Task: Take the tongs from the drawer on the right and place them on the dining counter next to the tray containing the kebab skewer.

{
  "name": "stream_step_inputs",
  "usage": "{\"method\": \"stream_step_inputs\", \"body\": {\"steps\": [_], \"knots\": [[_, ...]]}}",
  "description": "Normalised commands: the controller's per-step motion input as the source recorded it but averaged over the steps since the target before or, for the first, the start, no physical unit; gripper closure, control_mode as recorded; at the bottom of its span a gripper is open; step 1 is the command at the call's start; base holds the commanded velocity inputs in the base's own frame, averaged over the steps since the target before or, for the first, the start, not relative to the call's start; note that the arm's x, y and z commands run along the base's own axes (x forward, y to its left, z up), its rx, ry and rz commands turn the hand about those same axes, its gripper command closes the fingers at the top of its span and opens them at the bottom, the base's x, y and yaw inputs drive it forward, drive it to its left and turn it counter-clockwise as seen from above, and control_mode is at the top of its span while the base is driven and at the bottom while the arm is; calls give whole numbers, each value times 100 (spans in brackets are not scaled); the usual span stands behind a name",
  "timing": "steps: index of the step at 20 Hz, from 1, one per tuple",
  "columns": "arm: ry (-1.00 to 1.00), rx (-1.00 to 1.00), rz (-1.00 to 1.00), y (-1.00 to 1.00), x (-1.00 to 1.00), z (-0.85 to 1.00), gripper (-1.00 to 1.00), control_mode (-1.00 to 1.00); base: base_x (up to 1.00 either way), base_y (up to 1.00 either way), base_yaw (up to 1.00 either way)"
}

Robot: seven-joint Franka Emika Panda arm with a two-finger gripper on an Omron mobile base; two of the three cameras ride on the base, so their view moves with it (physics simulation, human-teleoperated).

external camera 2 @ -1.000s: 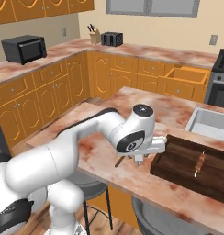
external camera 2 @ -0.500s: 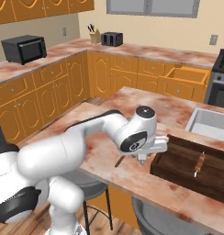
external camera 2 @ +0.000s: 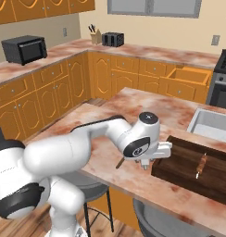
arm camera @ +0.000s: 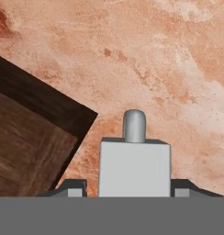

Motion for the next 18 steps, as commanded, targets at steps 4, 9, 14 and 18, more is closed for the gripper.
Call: {"method": "stream_step_inputs", "body": {"steps": [4,9,14,18], "knots": [[0,-5,-13,25,17,-25,100,-100,0,0,0],[0,-5,-12,21,17,-30,100,-100,0,0,0],[0,-4,-12,15,24,-27,100,-100,0,0,0],[0,-1,-12,7,26,-18,100,-100,0,0,0]]}}
